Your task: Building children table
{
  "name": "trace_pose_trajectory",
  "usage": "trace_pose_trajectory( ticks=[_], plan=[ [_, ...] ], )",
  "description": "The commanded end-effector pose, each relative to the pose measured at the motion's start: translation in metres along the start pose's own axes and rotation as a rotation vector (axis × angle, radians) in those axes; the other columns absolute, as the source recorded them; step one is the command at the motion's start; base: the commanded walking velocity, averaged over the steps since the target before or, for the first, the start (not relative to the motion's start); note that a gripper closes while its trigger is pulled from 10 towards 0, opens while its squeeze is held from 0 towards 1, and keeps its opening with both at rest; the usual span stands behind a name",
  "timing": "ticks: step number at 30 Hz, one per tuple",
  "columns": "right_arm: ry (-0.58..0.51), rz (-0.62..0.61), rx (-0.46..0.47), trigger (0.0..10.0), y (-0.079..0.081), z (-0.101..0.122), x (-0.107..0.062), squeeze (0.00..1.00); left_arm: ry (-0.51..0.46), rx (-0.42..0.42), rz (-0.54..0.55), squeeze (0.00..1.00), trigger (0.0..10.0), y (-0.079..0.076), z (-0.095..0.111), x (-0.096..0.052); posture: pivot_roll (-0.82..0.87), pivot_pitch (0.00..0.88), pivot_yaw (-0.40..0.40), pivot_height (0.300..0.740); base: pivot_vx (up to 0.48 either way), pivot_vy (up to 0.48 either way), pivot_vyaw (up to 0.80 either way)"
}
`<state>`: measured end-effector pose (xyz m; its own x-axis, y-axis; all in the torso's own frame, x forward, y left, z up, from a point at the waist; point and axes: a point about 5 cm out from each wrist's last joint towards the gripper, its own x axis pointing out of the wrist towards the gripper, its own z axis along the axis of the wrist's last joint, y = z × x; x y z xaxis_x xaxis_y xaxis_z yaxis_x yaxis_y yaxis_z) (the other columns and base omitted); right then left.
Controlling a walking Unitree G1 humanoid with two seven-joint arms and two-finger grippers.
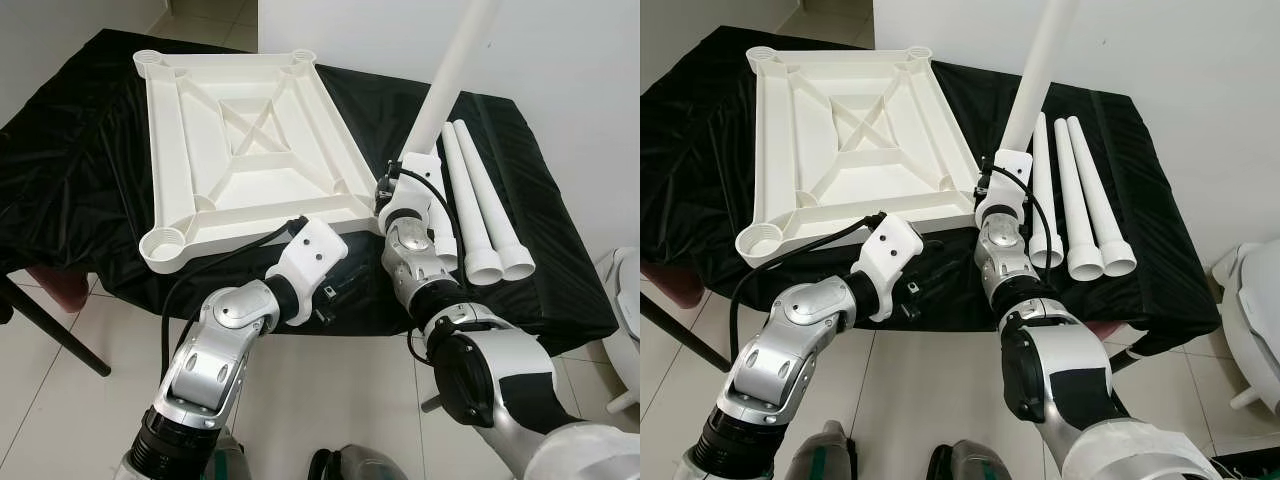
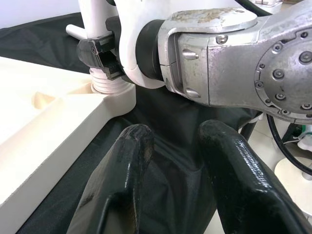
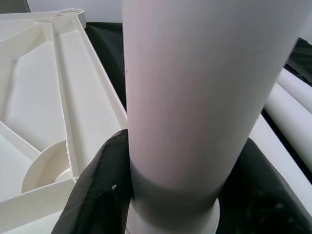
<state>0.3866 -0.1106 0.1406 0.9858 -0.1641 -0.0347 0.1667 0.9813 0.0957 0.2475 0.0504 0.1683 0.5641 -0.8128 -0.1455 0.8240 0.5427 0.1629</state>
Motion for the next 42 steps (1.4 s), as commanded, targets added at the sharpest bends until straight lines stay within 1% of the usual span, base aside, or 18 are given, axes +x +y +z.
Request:
trace_pose_trajectory(
  ticks=[1, 2, 9, 12, 18, 19, 22, 23, 24, 26, 28, 29, 32, 33, 35, 37, 38, 42],
  plan=[
    [0.021, -0.021, -0.004, 10.0, -0.006, -0.009, -0.003, 0.00, -0.001, -0.003, 0.066, 0.00, 10.0, 0.001, 0.000, 0.000, 0.11, 0.000, -0.111, 0.740, 0.000, 0.000, 0.00],
    [0.008, -0.029, -0.001, 10.0, -0.007, -0.008, -0.003, 1.00, 0.000, -0.002, 0.066, 0.00, 10.0, 0.001, -0.001, 0.000, 0.11, 0.000, -0.111, 0.740, 0.000, 0.000, 0.00],
    [-0.050, -0.032, 0.034, 10.0, -0.018, -0.007, -0.005, 1.00, 0.000, 0.002, 0.076, 0.00, 10.0, 0.003, -0.001, 0.000, 0.11, 0.000, -0.110, 0.740, 0.000, 0.000, 0.00],
    [-0.086, -0.031, 0.042, 10.0, -0.027, -0.006, -0.007, 1.00, -0.004, 0.001, 0.108, 0.00, 10.0, 0.007, -0.001, 0.000, 0.10, 0.000, -0.108, 0.740, 0.000, 0.000, 0.00],
    [-0.101, 0.005, 0.019, 10.0, -0.033, -0.011, -0.012, 1.00, -0.006, 0.000, 0.156, 0.00, 10.0, 0.015, -0.002, 0.000, 0.09, 0.000, -0.109, 0.740, 0.000, 0.000, 0.00],
    [-0.103, 0.025, 0.011, 10.0, -0.034, -0.013, -0.014, 0.07, -0.004, 0.001, 0.173, 0.00, 10.0, 0.018, -0.002, 0.000, 0.09, 0.000, -0.108, 0.740, 0.000, 0.000, 0.00],
    [-0.103, 0.037, 0.006, 10.0, -0.034, -0.015, -0.016, 0.07, -0.003, 0.002, 0.183, 0.00, 10.0, 0.021, -0.002, 0.000, 0.09, 0.000, -0.108, 0.740, 0.000, 0.000, 0.00],
    [-0.093, 0.069, -0.023, 10.0, -0.038, -0.024, -0.022, 0.00, -0.002, 0.009, 0.202, 0.00, 10.0, 0.027, -0.002, 0.000, 0.08, 0.000, -0.103, 0.740, 0.000, 0.000, 0.00],
    [-0.093, 0.069, -0.023, 10.0, -0.038, -0.024, -0.022, 0.00, -0.002, 0.009, 0.202, 0.00, 10.0, 0.027, -0.002, 0.000, 0.08, 0.000, -0.103, 0.740, 0.000, 0.000, 0.00],
    [-0.079, 0.115, -0.057, 10.0, -0.042, -0.037, -0.032, 0.00, -0.002, 0.019, 0.227, 0.00, 10.0, 0.036, -0.001, 0.000, 0.08, 0.002, -0.099, 0.740, 0.000, 0.000, 0.00],
    [-0.079, 0.115, -0.057, 10.0, -0.042, -0.037, -0.032, 0.00, -0.002, 0.019, 0.227, 0.00, 10.0, 0.036, -0.001, 0.000, 0.08, 0.002, -0.099, 0.740, 0.000, 0.000, 0.00],
    [-0.085, 0.151, -0.067, 10.0, -0.044, -0.042, -0.038, 0.00, -0.005, 0.024, 0.242, 0.00, 10.0, 0.042, 0.001, 0.001, 0.07, 0.005, -0.093, 0.740, 0.000, 0.000, 0.00],
    [-0.101, 0.207, -0.061, 10.0, -0.044, -0.044, -0.045, 0.00, -0.010, 0.024, 0.259, 0.00, 10.0, 0.048, 0.003, 0.003, 0.06, 0.007, -0.083, 0.740, 0.000, 0.000, 0.00],
    [-0.118, 0.271, -0.054, 10.0, -0.042, -0.045, -0.051, 0.00, -0.011, 0.023, 0.274, 0.00, 10.0, 0.054, 0.004, 0.007, 0.06, 0.009, -0.078, 0.740, 0.000, 0.000, 0.00],
    [-0.136, 0.338, -0.043, 10.0, -0.041, -0.045, -0.058, 0.00, -0.004, 0.009, 0.290, 0.00, 10.0, 0.060, 0.004, 0.012, 0.05, 0.009, -0.074, 0.740, 0.000, 0.000, 0.00],
    [-0.136, 0.338, -0.043, 10.0, -0.041, -0.045, -0.058, 0.00, -0.004, 0.009, 0.290, 0.00, 10.0, 0.060, 0.004, 0.012, 0.05, 0.009, -0.074, 0.740, 0.000, 0.000, 0.00],
    [-0.137, 0.374, -0.032, 10.0, -0.044, -0.045, -0.062, 0.00, 0.025, 0.010, 0.295, 0.00, 10.0, 0.064, 0.000, 0.018, 0.04, 0.008, -0.067, 0.740, 0.000, 0.000, 0.00],
    [-0.140, 0.393, -0.022, 10.0, -0.047, -0.045, -0.065, 0.00, 0.063, 0.001, 0.309, 0.00, 10.0, 0.069, -0.006, 0.022, 0.04, 0.008, -0.063, 0.740, 0.000, 0.000, 0.00]
  ],
)
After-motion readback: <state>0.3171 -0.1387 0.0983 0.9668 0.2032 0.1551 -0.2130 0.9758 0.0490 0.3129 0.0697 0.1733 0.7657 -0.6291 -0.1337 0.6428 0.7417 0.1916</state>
